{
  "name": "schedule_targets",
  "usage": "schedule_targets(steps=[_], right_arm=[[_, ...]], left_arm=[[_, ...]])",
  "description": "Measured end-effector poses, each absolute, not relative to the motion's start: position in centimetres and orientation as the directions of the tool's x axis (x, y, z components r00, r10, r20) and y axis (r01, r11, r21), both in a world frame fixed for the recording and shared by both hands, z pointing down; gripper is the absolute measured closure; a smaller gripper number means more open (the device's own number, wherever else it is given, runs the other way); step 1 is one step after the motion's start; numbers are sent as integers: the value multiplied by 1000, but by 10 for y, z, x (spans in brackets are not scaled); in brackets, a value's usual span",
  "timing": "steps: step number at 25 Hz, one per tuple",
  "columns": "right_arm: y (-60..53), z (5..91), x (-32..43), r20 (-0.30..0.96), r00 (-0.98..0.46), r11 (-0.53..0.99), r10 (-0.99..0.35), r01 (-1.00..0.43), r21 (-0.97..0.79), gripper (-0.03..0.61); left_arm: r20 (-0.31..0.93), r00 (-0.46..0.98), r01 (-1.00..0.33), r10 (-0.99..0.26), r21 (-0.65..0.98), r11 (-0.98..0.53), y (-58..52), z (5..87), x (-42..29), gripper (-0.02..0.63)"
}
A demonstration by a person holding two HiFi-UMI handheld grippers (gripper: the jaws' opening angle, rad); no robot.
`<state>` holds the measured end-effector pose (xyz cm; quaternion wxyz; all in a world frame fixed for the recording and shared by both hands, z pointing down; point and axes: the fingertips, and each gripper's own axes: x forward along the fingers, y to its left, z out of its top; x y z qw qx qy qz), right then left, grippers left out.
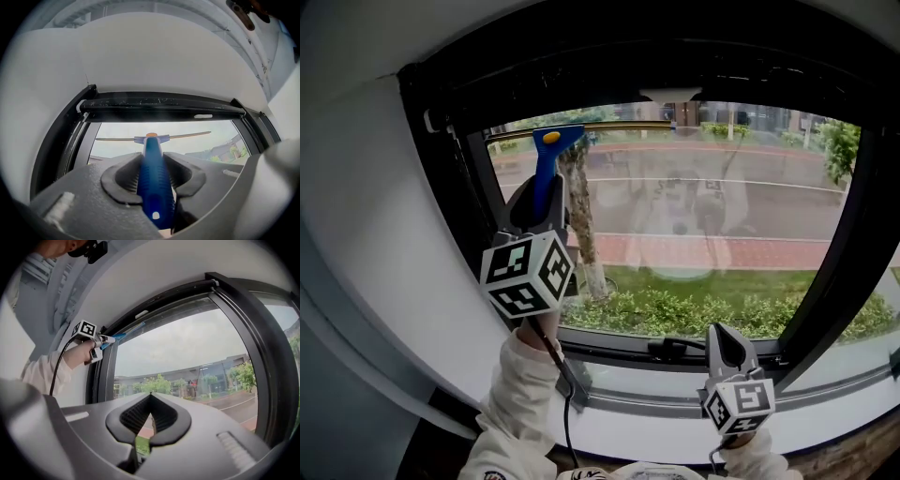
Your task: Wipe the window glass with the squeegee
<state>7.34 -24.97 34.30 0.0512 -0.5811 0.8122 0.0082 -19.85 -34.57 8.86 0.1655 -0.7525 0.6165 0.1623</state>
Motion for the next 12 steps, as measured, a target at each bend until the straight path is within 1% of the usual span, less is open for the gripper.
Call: schedule_targets(steps=[6, 12], right_arm=[[-261, 250, 56, -210, -339, 351, -917, -936, -23, 574], [-257, 211, 43, -257, -361, 376, -896, -927, -7, 574]], left_arm=[[-452, 182, -983, -873, -53, -177, -348, 81, -199, 468], [-450, 179, -983, -875, -54, -173, -355, 74, -199, 468]])
